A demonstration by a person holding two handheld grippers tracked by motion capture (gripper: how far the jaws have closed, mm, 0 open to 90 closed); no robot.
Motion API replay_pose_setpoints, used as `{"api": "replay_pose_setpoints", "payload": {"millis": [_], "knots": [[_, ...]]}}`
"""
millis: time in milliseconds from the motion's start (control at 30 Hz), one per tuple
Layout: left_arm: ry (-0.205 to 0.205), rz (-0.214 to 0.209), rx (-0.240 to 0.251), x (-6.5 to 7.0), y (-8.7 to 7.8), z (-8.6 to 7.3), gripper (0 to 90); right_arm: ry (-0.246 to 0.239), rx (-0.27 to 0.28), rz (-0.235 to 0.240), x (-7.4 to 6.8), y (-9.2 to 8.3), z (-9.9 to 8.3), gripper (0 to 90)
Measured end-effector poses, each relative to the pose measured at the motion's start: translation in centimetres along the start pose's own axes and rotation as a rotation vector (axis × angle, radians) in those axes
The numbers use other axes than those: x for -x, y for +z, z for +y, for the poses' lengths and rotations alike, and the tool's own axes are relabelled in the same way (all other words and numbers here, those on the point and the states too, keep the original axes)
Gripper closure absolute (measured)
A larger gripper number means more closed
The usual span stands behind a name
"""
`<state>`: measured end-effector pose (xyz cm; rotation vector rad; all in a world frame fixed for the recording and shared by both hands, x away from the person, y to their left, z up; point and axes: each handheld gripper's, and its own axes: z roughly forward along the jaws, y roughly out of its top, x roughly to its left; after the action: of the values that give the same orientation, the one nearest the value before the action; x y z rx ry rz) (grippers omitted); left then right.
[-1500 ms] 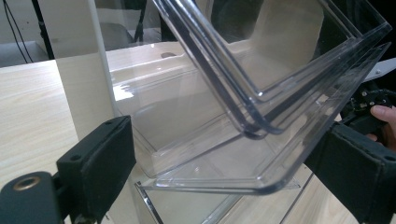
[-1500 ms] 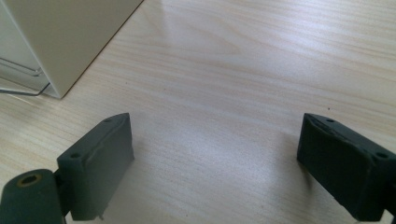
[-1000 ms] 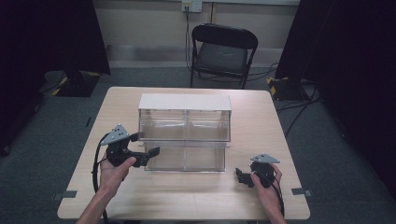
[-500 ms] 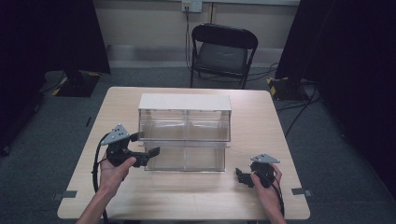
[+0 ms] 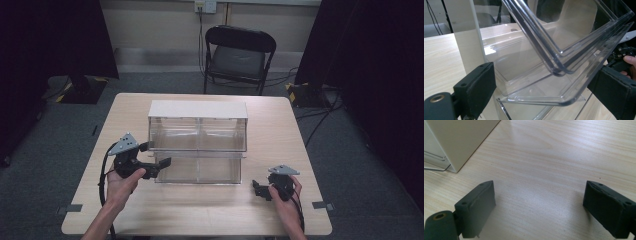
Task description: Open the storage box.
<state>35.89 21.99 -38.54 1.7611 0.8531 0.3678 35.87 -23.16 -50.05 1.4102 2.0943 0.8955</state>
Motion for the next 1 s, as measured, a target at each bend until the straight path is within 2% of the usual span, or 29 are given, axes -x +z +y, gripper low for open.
{"api": "replay_pose_setpoints", "payload": {"millis": [1000], "knots": [[0.001, 0.0, 0.002, 0.04, 0.02, -0.01, 7.9, 0.0, 0.0, 0.0, 0.0, 0.0, 0.0, 9.8]]}}
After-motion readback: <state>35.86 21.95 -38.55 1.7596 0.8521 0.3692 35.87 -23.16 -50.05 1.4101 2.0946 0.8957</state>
